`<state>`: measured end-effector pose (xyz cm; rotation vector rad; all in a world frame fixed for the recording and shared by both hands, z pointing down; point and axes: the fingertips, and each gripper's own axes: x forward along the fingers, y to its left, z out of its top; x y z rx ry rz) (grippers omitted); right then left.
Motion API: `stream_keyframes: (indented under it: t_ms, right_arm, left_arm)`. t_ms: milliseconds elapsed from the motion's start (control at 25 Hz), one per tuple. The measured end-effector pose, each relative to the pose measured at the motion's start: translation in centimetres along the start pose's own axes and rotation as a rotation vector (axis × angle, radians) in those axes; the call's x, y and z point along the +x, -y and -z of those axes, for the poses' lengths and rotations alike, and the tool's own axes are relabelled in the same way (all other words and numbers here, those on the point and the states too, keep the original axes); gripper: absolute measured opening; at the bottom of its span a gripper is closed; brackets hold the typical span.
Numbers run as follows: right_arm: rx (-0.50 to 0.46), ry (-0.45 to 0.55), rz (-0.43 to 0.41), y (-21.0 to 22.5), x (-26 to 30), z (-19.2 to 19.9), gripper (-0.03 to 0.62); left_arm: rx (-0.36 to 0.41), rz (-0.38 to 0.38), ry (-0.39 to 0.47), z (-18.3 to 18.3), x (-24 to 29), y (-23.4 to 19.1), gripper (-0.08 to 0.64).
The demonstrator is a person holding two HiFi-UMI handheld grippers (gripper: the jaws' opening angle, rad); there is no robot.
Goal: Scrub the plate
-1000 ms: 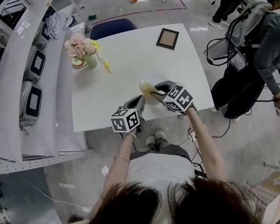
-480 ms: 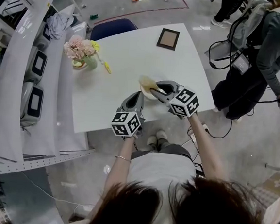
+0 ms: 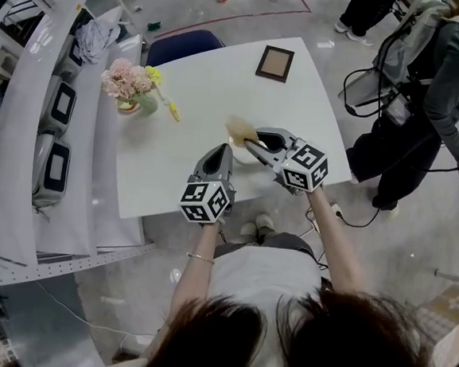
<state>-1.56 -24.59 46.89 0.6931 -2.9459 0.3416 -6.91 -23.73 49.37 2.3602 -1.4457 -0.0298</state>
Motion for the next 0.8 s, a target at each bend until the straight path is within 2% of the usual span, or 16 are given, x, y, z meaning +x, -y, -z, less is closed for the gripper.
stream_keyframes:
  t_ms: [800]
  right_arm:
    - [0.017, 0.040, 0.025, 1.2, -0.7, -0.6, 0.083]
  left_arm:
    - [0.054, 0.020, 0.001, -1.0, 1.2, 0.1, 0.011]
